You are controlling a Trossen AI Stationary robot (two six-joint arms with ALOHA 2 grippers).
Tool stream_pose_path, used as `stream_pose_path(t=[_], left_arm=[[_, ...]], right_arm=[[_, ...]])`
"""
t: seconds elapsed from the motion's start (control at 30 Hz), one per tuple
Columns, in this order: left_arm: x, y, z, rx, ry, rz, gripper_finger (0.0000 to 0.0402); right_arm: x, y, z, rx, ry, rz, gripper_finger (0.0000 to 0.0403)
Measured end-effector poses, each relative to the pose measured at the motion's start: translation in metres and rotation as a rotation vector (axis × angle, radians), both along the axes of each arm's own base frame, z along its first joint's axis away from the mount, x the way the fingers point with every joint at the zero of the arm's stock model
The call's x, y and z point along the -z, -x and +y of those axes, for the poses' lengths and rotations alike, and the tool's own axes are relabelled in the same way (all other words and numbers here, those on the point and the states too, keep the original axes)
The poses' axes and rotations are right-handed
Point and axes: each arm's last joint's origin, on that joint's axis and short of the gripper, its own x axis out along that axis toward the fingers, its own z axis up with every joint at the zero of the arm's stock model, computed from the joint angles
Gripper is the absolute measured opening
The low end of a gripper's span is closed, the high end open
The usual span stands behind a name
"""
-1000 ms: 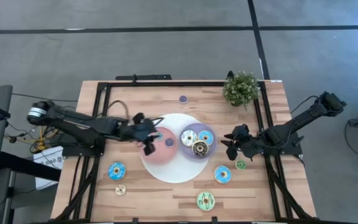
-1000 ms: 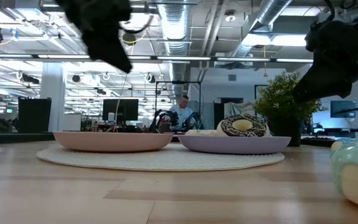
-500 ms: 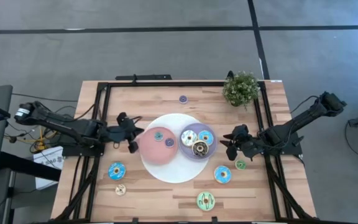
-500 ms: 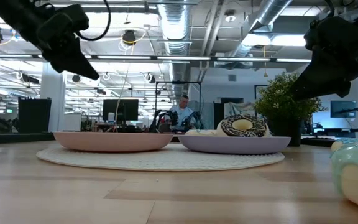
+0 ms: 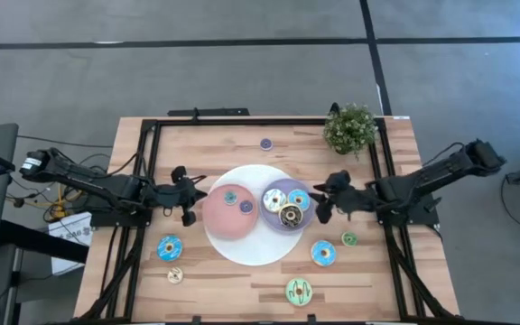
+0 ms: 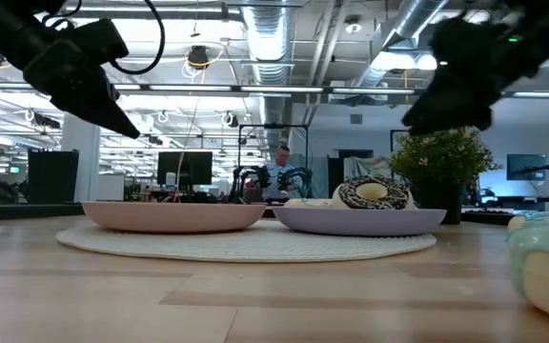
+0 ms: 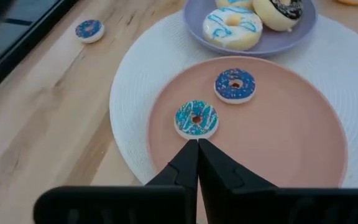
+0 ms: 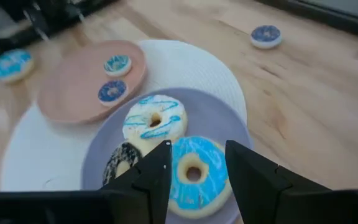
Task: Pick & Place donuts
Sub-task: Put the small violet donut on the pink plate
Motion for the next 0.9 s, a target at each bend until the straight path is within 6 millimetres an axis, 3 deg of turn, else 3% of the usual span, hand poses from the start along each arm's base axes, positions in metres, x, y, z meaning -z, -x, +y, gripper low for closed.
stream_pose_path(t=[0.2, 0.47, 0.6, 0.9], left_arm=[[0.001, 0.0, -0.001, 0.014, 0.026, 0.005, 0.0003], [0.001, 0.0, -0.001, 0.045, 0.024, 0.015, 0.0003], [0.001, 0.0, -0.001, 0.046, 0.022, 0.017, 0.0003], [0.001, 0.0, -0.001, 0.041, 0.018, 0.017, 0.0003]], right_arm=[[-0.018, -0.036, -0.017, -0.048, -0.006, 0.219, 0.0161], [-0.029, -0.074, -0.042, -0.099, 0.052, 0.452, 0.026], [-0.023, -0.091, -0.058, -0.15, -0.047, 0.56, 0.0283], [-0.001, -0.117, -0.081, -0.259, -0.149, 0.746, 0.0286]])
